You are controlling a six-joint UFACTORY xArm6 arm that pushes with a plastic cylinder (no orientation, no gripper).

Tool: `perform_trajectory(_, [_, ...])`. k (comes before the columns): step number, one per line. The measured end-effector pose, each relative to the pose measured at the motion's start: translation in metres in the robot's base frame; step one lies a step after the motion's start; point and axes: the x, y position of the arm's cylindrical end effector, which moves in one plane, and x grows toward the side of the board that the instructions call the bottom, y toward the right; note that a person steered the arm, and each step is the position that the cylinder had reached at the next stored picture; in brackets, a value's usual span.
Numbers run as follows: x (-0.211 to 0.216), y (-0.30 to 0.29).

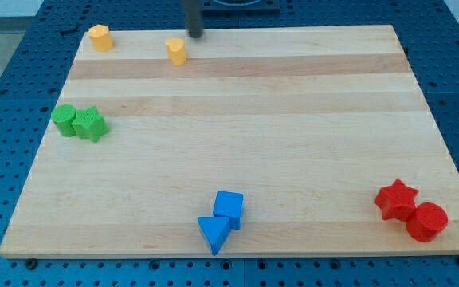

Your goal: Move your arm towards the blue cube

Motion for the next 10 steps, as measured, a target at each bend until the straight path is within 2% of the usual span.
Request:
perform_trajectory(1, [0.006, 0.079])
perform_trajectory(2, [0.068, 0.133])
perform_trajectory(4, [0.229, 0.142])
perform_trajectory(7, [0.379, 0.142])
perform_trajectory(8, [0.405, 0.112])
perform_trajectory(10, [0.395, 0.024])
